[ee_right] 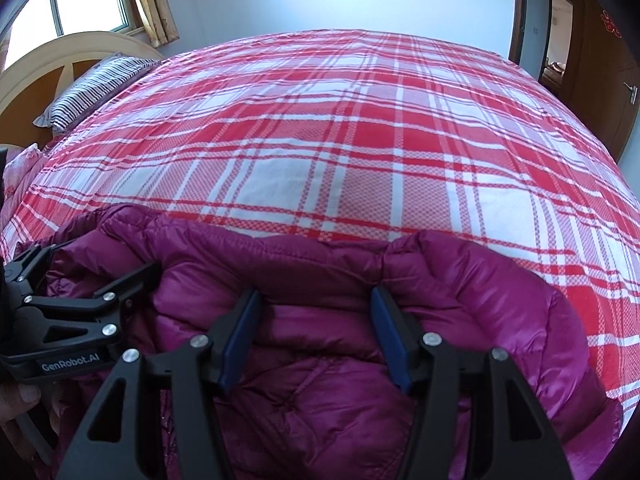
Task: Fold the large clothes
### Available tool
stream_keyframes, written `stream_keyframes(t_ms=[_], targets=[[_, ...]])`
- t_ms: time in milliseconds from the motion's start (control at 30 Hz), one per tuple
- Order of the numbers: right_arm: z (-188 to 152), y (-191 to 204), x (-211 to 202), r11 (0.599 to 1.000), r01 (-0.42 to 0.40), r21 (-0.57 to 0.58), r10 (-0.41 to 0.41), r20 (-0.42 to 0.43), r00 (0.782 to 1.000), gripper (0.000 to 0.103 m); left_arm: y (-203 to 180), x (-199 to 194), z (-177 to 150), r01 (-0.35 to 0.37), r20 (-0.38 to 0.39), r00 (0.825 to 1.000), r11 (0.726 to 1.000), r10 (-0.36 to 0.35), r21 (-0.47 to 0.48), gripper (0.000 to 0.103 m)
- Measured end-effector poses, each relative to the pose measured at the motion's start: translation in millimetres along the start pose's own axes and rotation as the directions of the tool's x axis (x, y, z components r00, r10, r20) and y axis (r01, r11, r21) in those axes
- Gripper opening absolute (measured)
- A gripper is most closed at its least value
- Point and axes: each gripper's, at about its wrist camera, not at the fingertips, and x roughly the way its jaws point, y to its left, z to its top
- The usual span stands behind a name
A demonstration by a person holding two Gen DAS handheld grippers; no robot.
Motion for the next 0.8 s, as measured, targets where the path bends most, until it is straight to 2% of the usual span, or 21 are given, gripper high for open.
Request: stream_keyframes(t_ms=[667, 800], targets=[[1.2, 0.7, 1.8, 1.0, -0.002, -0.003, 0.002, -0.006, 1.0, 0.061, -0.3, 0.4, 0.3, -0.005, -0.002, 1.0, 1.0, 0.005, 0.004, 0.102], [3.9, 2.7, -2.3, 1.0, -0.008, -0.029, 0.007, -0.003, 1.0, 0.064, -0.8, -2.9, 7.4, -0.015, -0.029, 0.999, 1.0, 0.016, 0.022, 0.102]])
